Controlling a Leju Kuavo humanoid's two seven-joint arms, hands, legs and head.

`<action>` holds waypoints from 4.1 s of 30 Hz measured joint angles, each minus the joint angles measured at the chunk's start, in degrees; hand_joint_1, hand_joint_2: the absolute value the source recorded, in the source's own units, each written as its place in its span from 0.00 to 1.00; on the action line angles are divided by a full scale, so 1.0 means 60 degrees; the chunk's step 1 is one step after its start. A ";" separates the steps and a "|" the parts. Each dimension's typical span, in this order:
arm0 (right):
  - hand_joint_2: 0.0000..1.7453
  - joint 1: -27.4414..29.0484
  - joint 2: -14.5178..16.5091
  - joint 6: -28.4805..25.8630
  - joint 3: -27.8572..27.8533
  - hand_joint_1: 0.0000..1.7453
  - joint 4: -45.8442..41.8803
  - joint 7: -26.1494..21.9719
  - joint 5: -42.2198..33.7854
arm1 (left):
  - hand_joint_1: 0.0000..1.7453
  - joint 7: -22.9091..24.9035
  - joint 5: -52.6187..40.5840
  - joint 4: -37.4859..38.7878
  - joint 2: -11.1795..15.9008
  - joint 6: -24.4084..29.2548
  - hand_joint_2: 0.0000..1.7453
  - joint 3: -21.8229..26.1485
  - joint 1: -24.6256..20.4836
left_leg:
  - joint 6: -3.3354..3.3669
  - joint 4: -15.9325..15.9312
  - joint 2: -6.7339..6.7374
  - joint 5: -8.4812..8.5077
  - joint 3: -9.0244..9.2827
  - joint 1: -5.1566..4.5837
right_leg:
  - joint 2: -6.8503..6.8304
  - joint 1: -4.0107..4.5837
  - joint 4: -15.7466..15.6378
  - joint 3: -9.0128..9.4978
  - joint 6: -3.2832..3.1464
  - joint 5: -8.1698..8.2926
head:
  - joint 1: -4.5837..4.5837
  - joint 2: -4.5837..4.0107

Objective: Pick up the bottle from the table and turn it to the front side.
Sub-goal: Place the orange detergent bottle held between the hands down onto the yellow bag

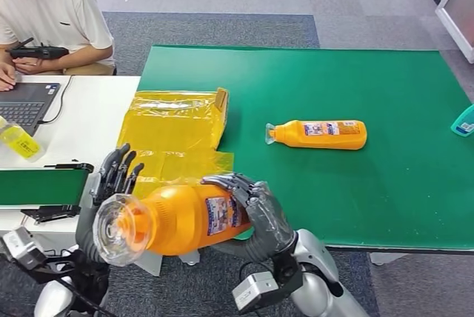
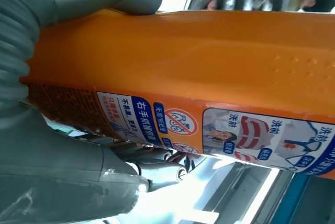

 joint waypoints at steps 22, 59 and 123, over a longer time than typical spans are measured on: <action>1.00 -0.0795 0.0495 -0.0155 0.0460 1.00 0.2432 0.0334 -0.0141 | 0.00 0.0456 -0.2157 0.1242 0.0387 0.0744 1.00 -0.2679 -0.1657 | -0.0004 0.0000 0.0002 0.0009 -0.0004 0.0001 | 0.0003 0.0000 0.0001 -0.0006 0.0000 0.0008 | 0.0002 0.0000; 1.00 -0.1574 0.1648 -0.0390 -0.0125 1.00 0.6097 -0.0245 -0.0555 | 0.00 0.0634 -0.4214 0.1865 0.0850 0.3298 1.00 -0.3299 -0.1899 | -0.0013 0.0001 0.0036 0.0015 -0.0017 0.0001 | 0.0034 0.0001 0.0001 -0.0046 -0.0004 0.0018 | -0.0001 0.0000; 1.00 -0.0559 0.1422 -0.0414 -0.0145 0.00 0.5133 0.0701 -0.0181 | 1.00 0.0154 -0.2485 0.1117 0.0299 0.4361 1.00 -0.2977 -0.1067 | -0.0023 0.0001 0.0056 0.0025 -0.0055 0.0006 | 0.0056 0.0004 0.0004 -0.0082 -0.0011 0.0047 | 0.0001 0.0000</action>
